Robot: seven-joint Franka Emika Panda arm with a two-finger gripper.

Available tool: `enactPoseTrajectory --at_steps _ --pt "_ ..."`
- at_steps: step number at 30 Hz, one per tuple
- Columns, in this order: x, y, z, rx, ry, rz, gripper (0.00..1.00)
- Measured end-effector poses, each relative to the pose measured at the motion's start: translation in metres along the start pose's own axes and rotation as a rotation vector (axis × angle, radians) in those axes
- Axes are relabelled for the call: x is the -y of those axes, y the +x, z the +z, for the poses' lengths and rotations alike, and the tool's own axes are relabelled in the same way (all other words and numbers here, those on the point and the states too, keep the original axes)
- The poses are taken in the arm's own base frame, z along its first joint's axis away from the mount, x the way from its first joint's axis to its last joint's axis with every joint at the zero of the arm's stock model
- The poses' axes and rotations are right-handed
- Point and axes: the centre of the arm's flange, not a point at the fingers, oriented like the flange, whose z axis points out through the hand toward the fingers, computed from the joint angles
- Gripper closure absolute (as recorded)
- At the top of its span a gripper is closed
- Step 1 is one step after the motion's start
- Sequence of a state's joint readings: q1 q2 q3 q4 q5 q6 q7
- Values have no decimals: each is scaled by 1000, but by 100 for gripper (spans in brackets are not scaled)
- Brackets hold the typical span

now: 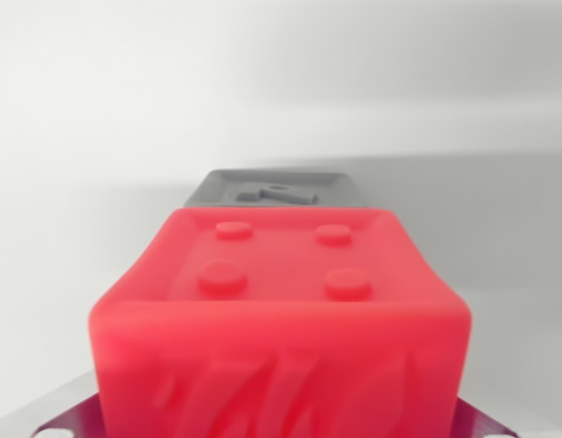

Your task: Destack cube

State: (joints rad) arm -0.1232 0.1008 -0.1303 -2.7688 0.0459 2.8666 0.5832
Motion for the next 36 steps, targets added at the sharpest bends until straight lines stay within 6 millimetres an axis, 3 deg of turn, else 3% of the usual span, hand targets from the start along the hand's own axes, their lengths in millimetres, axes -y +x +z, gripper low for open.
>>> enactPoseTrajectory --at_steps 20,36 --pt "1 0 -42 -2 4 -1 100" --pt "0 -1 -88 -1 7 0 100"
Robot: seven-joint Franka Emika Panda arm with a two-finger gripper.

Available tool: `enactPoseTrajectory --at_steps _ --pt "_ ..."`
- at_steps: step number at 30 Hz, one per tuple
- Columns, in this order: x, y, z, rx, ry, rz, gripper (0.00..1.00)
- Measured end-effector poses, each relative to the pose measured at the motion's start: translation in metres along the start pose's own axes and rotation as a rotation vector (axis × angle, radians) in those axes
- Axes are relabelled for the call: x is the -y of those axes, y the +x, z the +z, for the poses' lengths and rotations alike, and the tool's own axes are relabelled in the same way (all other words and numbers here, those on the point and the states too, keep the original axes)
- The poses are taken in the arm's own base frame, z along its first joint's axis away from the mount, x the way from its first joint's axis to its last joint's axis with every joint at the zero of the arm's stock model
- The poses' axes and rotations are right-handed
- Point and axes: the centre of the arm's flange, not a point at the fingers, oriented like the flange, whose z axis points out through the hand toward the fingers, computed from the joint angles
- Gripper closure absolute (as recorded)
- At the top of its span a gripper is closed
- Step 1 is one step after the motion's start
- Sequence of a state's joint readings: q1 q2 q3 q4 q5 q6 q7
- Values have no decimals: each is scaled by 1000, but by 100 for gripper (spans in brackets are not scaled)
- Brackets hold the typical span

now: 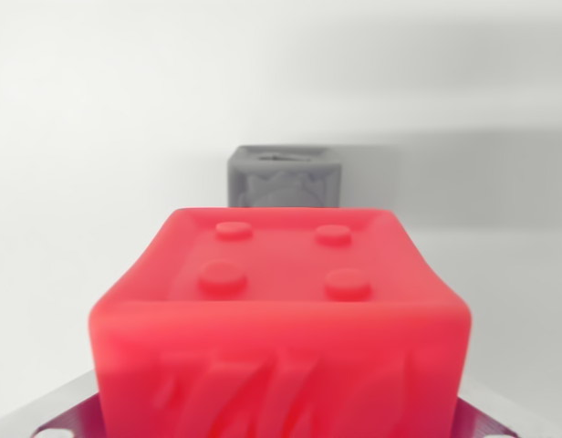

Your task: Destack cube

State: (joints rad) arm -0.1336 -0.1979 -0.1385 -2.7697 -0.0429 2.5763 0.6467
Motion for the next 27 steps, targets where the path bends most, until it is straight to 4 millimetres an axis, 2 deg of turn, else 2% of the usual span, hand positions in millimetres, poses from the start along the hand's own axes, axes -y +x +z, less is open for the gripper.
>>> enactPoseTrajectory --at_steps 4,27 --pt "1 0 -10 -4 4 -3 100" --pt "35 -25 -3 2 -9 -113 100"
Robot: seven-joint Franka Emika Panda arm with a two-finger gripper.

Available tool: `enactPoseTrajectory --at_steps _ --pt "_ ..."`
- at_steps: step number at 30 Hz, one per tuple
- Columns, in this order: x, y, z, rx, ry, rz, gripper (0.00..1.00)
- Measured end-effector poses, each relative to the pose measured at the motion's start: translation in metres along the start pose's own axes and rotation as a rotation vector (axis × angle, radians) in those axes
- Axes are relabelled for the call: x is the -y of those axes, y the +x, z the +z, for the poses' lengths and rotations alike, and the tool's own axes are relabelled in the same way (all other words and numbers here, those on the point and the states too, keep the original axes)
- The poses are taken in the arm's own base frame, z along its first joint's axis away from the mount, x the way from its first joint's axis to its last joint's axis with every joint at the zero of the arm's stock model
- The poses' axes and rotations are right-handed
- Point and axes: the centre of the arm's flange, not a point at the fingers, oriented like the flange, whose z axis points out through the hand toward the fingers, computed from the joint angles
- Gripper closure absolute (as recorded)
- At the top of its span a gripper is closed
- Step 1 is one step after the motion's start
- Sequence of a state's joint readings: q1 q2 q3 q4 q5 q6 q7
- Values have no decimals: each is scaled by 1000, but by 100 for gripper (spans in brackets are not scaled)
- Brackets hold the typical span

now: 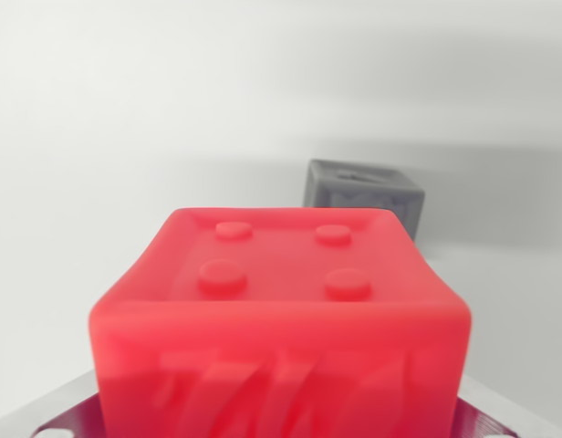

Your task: Destack cube

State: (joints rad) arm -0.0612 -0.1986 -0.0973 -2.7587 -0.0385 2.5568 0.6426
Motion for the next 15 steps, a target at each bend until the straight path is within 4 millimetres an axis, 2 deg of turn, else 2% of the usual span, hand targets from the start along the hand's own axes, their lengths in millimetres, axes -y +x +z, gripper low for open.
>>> enactPoseTrajectory --at_steps 15 --pt "25 -13 3 -1 0 -75 100"
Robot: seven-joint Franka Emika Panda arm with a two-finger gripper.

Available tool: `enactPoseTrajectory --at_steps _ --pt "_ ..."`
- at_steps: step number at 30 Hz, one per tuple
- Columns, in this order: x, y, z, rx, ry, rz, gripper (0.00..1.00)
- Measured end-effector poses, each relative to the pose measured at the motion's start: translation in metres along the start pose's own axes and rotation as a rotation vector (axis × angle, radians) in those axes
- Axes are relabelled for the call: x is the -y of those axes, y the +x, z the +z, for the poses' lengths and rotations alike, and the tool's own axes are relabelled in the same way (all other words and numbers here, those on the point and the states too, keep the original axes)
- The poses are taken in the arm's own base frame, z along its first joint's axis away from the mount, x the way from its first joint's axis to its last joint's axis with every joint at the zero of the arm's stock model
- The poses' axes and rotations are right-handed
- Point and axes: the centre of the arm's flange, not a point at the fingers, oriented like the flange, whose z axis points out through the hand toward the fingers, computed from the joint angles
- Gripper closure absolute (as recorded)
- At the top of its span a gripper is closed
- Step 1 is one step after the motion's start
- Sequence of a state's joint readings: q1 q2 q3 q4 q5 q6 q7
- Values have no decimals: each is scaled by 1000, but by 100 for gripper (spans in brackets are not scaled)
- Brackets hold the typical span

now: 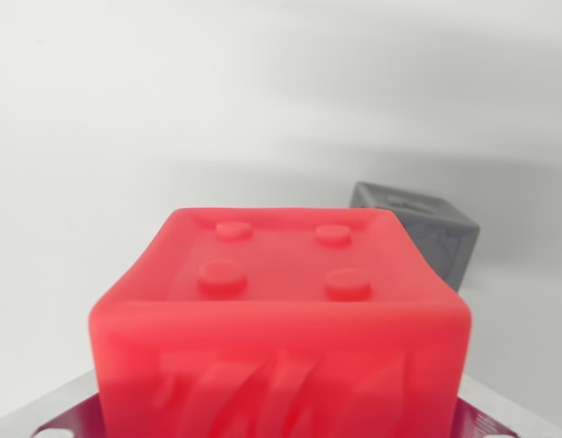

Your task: Destack cube

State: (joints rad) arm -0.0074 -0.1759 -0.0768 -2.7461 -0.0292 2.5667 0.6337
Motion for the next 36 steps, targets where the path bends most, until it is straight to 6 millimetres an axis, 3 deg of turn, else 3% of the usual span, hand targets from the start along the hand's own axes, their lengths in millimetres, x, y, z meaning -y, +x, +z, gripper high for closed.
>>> enactPoseTrajectory --at_steps 36 --pt "64 -28 8 -1 -1 -183 100"
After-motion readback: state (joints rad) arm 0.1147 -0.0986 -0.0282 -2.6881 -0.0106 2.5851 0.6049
